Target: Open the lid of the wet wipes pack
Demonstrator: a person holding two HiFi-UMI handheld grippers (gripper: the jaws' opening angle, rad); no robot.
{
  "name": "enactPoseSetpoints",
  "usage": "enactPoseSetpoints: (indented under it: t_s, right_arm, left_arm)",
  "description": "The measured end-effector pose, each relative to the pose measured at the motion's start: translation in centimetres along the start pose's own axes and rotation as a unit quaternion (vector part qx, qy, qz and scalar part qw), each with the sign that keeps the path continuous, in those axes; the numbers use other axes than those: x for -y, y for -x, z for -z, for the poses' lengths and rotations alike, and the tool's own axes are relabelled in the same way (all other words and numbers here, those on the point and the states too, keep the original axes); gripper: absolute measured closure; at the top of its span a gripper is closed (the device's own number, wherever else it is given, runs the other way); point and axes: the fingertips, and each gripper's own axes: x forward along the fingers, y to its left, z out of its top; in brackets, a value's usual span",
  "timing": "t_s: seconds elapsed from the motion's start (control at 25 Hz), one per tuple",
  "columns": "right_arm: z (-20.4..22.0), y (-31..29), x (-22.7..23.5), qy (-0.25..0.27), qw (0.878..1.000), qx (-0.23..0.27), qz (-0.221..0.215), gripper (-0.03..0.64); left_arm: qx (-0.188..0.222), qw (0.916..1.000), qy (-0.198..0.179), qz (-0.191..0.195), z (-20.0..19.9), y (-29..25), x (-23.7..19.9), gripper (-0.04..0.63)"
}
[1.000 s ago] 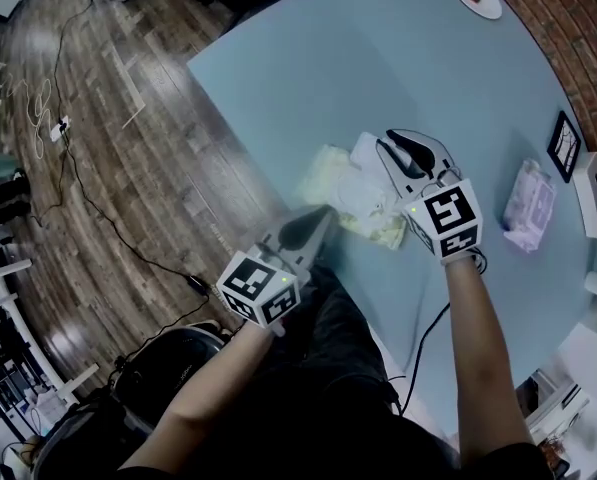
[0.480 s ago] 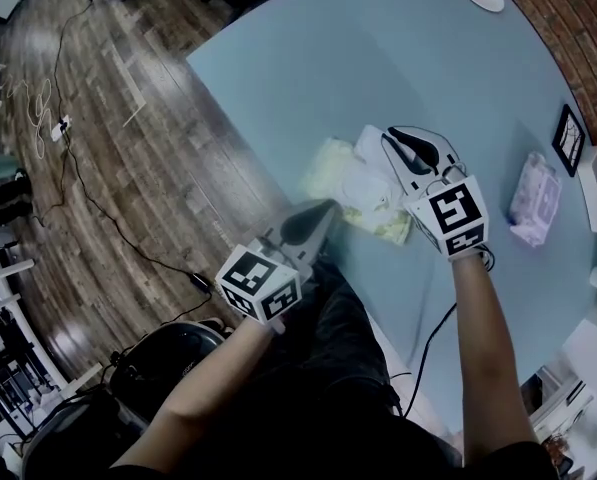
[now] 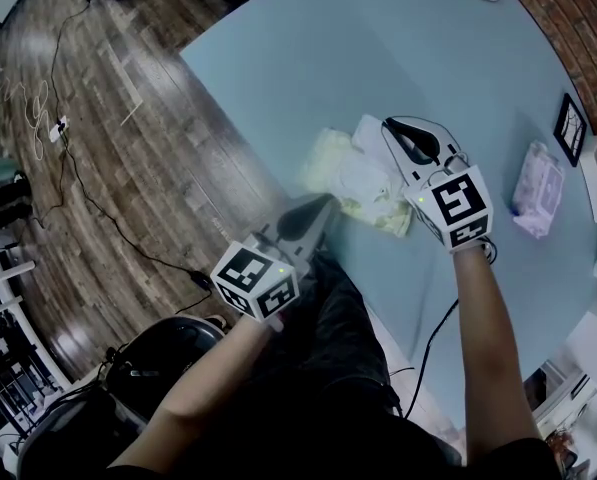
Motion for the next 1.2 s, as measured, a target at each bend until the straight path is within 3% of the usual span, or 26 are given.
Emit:
enactPoseSetpoints:
  t_s: [0.72,1.2]
  right_arm:
    - [-0.4,3.3,-0.9,-0.016,1.0,0.022,0.009,0.584]
    - [-2.4,6.7,-3.9,-0.046,0.998,0.05,-0.017,0.597]
  left_arm:
    - [0.002,0.9996,-0.028,-0.005,-0.7,1.2,1.0,0.581]
    - [0.013,0.9984,-0.055,0.004,-2.9,1.8,1.9,0.583]
